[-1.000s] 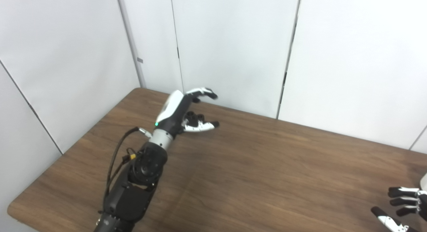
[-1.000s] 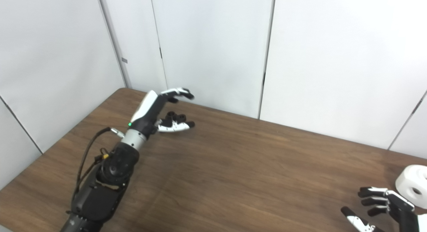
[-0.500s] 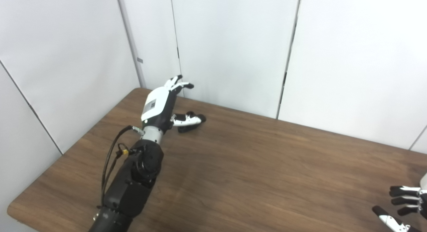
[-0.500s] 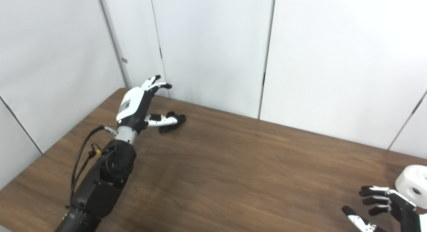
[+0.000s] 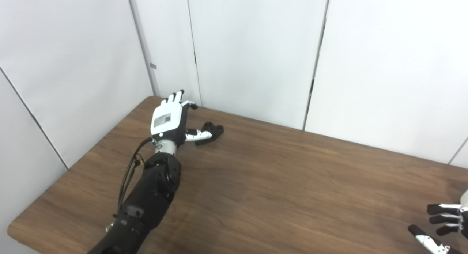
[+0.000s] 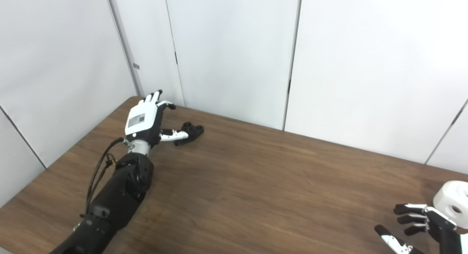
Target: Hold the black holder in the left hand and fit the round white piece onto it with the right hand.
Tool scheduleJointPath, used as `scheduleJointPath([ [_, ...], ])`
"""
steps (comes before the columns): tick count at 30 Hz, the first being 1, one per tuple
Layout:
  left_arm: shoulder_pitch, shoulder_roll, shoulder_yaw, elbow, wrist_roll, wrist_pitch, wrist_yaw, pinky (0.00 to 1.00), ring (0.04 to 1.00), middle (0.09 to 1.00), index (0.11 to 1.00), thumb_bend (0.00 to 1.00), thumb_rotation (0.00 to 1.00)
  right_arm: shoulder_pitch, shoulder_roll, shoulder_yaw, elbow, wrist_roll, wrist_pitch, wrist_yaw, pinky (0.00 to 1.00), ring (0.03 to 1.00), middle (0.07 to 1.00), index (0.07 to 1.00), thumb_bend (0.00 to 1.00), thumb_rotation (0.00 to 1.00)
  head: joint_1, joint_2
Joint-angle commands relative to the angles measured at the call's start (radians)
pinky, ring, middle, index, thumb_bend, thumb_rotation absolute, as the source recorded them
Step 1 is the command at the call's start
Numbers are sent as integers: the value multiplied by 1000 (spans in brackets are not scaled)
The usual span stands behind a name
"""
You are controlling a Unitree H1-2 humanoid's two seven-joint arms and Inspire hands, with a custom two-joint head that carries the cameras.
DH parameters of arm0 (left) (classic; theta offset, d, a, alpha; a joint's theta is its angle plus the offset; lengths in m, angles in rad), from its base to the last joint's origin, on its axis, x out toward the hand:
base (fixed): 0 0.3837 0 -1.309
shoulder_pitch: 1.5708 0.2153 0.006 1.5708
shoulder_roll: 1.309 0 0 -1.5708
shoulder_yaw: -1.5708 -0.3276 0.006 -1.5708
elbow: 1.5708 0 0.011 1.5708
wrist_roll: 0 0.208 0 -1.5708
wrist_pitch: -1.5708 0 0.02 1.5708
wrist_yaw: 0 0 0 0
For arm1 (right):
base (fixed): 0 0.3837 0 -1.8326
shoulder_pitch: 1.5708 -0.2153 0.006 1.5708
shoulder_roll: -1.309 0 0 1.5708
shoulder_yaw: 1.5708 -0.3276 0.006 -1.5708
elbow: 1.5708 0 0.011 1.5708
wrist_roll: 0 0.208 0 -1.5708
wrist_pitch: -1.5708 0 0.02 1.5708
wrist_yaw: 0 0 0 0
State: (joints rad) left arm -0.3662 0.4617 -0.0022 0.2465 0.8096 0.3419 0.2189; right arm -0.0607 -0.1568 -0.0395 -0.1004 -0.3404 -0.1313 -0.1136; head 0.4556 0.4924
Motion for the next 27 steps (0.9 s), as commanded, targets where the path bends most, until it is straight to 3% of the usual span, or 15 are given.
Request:
scheduleJointPath([
  [1,-63,48,-2,9,22,19,6,1000,1000,1000,738,1000,467,-21,-10,-2,-38,-2,-17,-3,378,517,605,495,498,116,-1,1],
  [11,-97,70,-61,108,0,37,3,1000,1000,1000,733,1000,495,-13,-6,-1,-65,0,9,5,381,523,612,494,498,114,-3,10],
  [27,-131,62,-116,194,-49,41,-47,1000,1000,1000,695,1000,427,0,-4,-2,-101,0,30,17,375,516,604,494,498,115,-18,21],
])
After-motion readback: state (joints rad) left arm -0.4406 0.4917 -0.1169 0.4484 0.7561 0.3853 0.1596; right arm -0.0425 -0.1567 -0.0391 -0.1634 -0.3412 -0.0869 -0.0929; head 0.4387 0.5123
